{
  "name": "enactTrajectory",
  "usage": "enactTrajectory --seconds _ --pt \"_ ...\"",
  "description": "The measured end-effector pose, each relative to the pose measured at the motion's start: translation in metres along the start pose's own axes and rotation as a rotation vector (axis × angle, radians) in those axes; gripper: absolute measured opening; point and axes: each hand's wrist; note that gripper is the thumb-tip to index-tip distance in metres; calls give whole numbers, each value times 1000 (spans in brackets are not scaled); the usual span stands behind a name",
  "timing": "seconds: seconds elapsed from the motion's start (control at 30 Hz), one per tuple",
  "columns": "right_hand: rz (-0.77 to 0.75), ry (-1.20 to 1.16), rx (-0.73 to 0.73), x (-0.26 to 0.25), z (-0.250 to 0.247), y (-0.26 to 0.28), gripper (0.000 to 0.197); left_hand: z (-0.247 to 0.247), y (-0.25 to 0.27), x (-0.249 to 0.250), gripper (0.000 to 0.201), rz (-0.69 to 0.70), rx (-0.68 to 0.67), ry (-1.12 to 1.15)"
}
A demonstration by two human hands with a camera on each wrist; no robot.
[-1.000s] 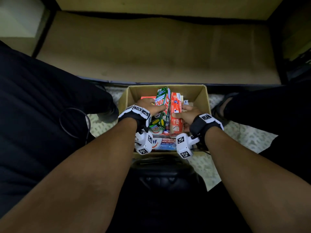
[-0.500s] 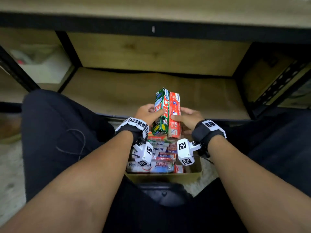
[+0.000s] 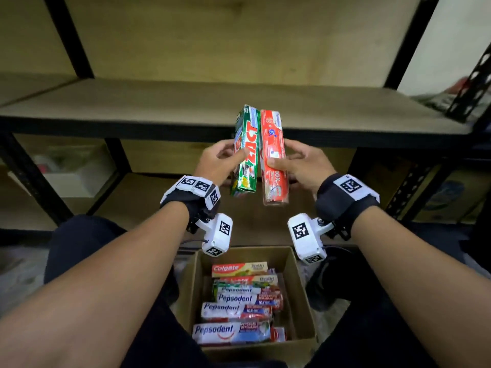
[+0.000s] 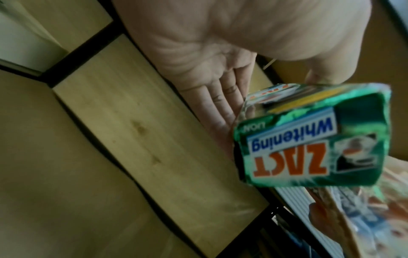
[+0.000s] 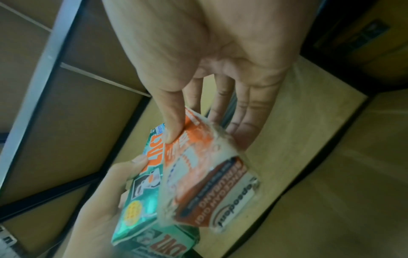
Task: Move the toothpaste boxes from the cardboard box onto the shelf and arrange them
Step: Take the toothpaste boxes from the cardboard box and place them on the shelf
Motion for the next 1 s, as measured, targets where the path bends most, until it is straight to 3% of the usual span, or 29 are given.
enactTrajectory --seconds 0.17,0.4,0.5,0.67,0.83,1.0 --pt "-3 -27 3 -46 -10 -26 59 -4 -50 29 31 68 37 -54" --pt "41 110 48 -96 -12 -69 36 -3 -124 44 28 65 -36 -342" --pt "55 110 40 -111 -11 -92 46 -5 -155 40 35 33 -43 -442" --pt "35 271 71 -130 -12 -141 52 -4 -194 36 45 -49 -169 -643" --pt "18 438 103 -138 -12 -177 50 -3 -220 21 40 -73 -197 -613" --pt "10 505 150 -135 -15 -193 46 -4 -226 14 41 -10 -234 -628"
Point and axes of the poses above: each hand's wrist, its own y-axis away from the middle knuckle, its own z-axis out of the palm, x = y × z, and after that the axes turned 15 degrees about z, right-handed
